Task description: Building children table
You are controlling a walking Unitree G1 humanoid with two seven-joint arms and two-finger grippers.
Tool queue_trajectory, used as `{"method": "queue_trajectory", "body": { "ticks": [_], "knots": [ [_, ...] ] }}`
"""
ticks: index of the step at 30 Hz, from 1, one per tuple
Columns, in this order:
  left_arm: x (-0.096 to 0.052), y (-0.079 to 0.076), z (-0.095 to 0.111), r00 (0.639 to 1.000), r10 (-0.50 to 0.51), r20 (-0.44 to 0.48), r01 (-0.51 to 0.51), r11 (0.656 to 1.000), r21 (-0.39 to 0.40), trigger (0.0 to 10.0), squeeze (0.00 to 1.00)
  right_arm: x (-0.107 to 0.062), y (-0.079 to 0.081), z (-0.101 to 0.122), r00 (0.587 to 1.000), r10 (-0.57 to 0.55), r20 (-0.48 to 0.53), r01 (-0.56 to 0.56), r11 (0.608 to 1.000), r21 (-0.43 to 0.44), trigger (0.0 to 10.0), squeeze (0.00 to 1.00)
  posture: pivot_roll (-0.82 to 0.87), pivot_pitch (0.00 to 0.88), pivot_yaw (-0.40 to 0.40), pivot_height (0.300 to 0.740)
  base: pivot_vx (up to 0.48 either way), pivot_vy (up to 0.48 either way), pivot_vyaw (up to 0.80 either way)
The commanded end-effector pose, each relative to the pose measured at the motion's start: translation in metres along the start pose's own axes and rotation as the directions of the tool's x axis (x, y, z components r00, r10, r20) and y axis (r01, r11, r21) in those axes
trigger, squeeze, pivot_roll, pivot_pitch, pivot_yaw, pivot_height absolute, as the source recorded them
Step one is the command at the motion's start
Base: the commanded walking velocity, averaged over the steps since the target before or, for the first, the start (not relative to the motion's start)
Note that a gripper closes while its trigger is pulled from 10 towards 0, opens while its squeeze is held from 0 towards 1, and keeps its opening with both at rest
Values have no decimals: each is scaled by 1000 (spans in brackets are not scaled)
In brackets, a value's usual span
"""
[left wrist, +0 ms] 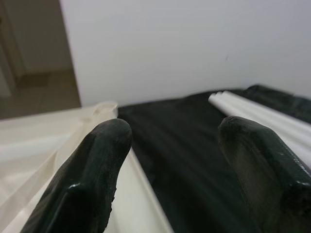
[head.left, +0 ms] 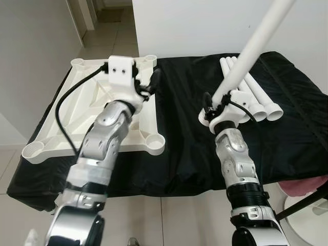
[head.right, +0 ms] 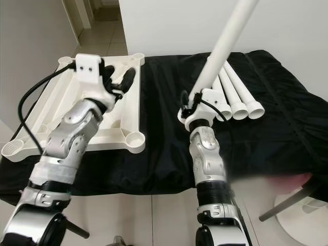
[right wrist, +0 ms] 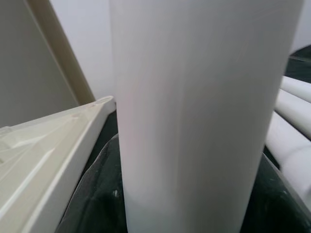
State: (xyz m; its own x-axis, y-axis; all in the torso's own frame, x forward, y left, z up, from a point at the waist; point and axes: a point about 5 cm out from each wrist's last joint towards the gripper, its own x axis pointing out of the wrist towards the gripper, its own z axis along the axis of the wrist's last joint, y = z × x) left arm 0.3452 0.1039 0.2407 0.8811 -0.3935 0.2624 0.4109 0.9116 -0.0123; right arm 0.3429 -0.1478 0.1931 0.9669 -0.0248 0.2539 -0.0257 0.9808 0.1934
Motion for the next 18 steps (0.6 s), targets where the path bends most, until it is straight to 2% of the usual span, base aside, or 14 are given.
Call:
{"method": "queue_trajectory", "body": {
  "ticks": [1,3,5,6,8,10,12,16,18],
  "knots": [
    [-6,3,-10,990,-134,-39,134,991,13,10000,0,-5,-3,2,1000,-18,7,18,1000,-4,10000,0,-36,21,104,740,0,0,0],
    [-11,10,-16,991,-115,-61,114,993,-19,10000,0,-10,-7,1,1000,-30,1,30,1000,-8,10000,0,-36,21,104,740,0,0,0],
    [-12,13,-18,992,-109,-67,108,994,-16,10000,0,-12,-8,1,999,-32,-3,32,999,-12,10000,0,-36,21,104,740,0,0,0],
    [-15,17,-20,991,-112,-72,113,994,9,10000,0,-13,-9,0,999,-32,-6,32,999,-17,10000,0,-40,23,108,740,0,0,0],
    [-27,23,-31,979,-161,-123,161,987,-3,10000,0,-16,-13,1,999,-35,-12,35,999,-37,10000,0,-42,26,108,740,0,0,0],
    [-36,24,-37,966,-215,-146,220,975,16,10000,0,-16,-15,3,999,-34,-8,33,998,-47,10000,0,-43,29,108,740,0,0,0],
    [-43,24,-42,956,-235,-176,249,966,65,10000,0,-17,-17,5,999,-38,-8,37,998,-59,10000,0,-44,31,105,740,0,0,0],
    [-54,26,-51,938,-270,-219,282,959,26,10000,0,-18,-22,6,999,-51,-12,50,996,-72,10000,0,-41,34,104,740,0,0,0],
    [-63,26,-59,909,-310,-277,326,945,13,10000,0,-18,-25,8,998,-57,-11,55,995,-83,10000,0,-38,37,101,740,0,0,0]
  ]
}}
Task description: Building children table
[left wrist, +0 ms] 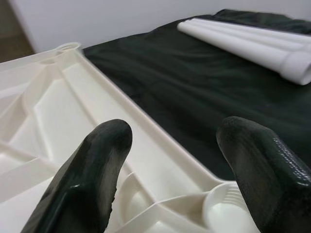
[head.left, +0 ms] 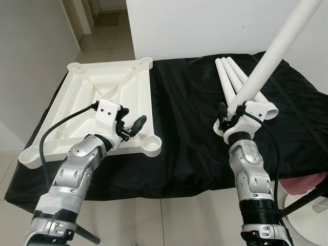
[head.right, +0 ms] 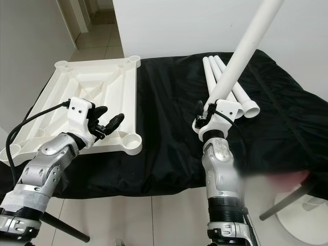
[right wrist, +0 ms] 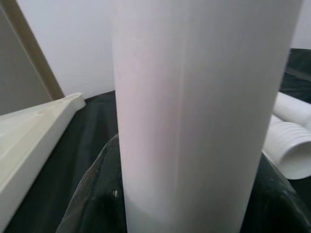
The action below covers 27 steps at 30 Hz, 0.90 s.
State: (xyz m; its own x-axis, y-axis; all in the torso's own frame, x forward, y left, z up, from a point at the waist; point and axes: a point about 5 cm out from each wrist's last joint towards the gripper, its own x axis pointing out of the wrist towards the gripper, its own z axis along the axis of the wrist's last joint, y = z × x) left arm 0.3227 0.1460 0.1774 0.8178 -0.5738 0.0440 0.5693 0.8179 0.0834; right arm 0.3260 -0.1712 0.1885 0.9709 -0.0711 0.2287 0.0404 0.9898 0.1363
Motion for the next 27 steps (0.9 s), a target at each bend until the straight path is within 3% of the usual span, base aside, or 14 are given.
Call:
{"method": "queue_trajectory", "body": {
  "ticks": [1,4,6,8,18,27],
  "knots": [
    [-7,-6,-10,990,-133,-58,133,991,-2,10000,0,-1,-2,3,1000,-6,4,7,1000,-11,10000,0,-38,37,101,740,0,0,0],
    [-13,-8,-20,981,-160,-113,162,987,7,10000,0,0,-5,6,1000,-8,5,8,1000,-19,10000,0,-34,43,98,740,0,0,0],
    [-20,-16,-31,954,-242,-176,255,965,59,10000,0,1,-8,6,1000,-10,1,10,999,-37,10000,0,-29,48,94,740,0,0,0],
    [-25,-23,-39,934,-289,-212,304,952,43,10000,0,2,-10,6,1000,-11,-3,11,999,-44,10000,0,-25,48,90,740,0,0,0],
    [-30,-30,-53,921,-302,-245,308,951,-14,10000,0,3,-13,7,1000,-2,-10,1,998,-66,10000,0,-27,51,75,740,0,0,0],
    [-25,-20,-71,923,-194,-333,225,973,56,10000,0,5,-16,9,1000,7,-19,-8,996,-93,10000,0,-45,58,71,740,0,0,0]
  ]
}}
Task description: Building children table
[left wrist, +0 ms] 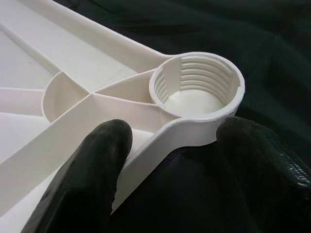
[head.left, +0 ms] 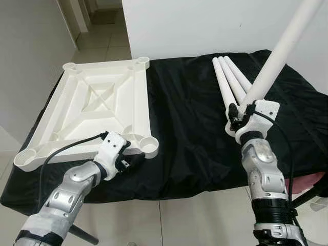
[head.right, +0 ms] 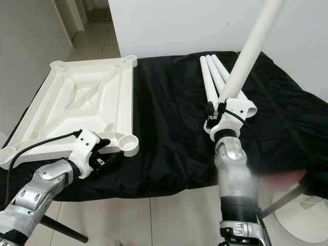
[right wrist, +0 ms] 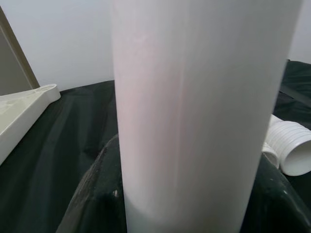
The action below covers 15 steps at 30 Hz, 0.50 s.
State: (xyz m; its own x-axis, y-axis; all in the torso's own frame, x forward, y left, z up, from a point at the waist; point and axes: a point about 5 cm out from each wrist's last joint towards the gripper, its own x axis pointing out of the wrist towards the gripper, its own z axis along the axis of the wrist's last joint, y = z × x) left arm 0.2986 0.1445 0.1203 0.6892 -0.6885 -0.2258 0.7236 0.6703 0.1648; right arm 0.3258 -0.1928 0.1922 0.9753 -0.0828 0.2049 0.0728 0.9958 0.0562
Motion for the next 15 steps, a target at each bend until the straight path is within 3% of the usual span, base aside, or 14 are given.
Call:
{"method": "queue_trajectory", "body": {
  "ticks": [1,10,15],
  "knots": [
    [2,0,-17,996,-3,-89,1,1000,-17,10000,0,3,5,3,1000,21,6,-21,1000,-9,10000,0,-45,58,71,740,0,0,0],
    [18,9,-20,988,45,-150,-34,997,70,10000,0,5,4,8,1000,21,19,-21,1000,-17,10000,0,-78,45,89,740,0,0,0],
    [27,3,-19,989,23,-148,-10,996,87,10000,0,5,3,9,1000,16,23,-16,1000,-19,10000,0,-83,40,94,740,0,0,0]
  ]
}}
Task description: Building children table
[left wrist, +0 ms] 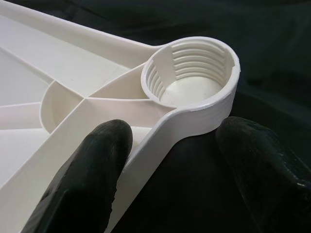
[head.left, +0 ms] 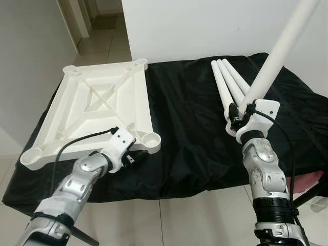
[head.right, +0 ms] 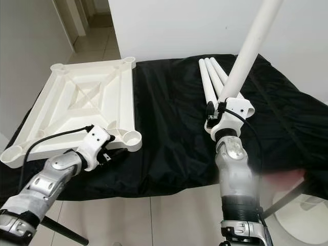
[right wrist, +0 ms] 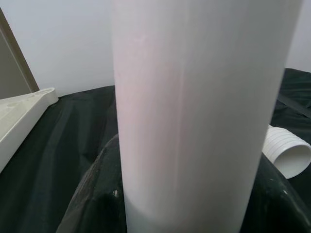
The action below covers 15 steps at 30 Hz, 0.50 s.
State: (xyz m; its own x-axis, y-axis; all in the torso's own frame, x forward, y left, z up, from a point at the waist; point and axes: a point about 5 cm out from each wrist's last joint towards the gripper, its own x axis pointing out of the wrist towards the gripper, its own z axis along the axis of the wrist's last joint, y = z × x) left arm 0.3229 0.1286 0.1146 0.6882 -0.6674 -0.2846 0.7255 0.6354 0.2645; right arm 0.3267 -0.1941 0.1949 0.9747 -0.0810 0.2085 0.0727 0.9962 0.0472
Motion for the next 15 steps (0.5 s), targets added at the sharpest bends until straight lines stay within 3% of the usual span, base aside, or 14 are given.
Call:
{"method": "queue_trajectory", "body": {
  "ticks": [1,4,6,15],
  "knots": [
    [2,-8,-18,997,-4,-83,3,1000,-11,10000,0,4,4,7,1000,14,21,-13,1000,-11,10000,0,-83,40,94,740,0,0,0],
    [7,-16,-16,997,-33,-74,33,999,2,10000,0,4,3,8,1000,12,24,-12,1000,-11,10000,0,-93,35,101,740,0,0,0],
    [18,-31,-11,995,-88,-47,88,996,8,10000,0,4,3,9,1000,8,29,-7,1000,-16,10000,0,-99,29,104,740,0,0,0],
    [26,-49,2,983,-181,18,181,983,21,10000,0,6,2,10,999,5,32,-5,1000,-17,10000,0,-104,22,107,740,0,0,0]
  ]
}}
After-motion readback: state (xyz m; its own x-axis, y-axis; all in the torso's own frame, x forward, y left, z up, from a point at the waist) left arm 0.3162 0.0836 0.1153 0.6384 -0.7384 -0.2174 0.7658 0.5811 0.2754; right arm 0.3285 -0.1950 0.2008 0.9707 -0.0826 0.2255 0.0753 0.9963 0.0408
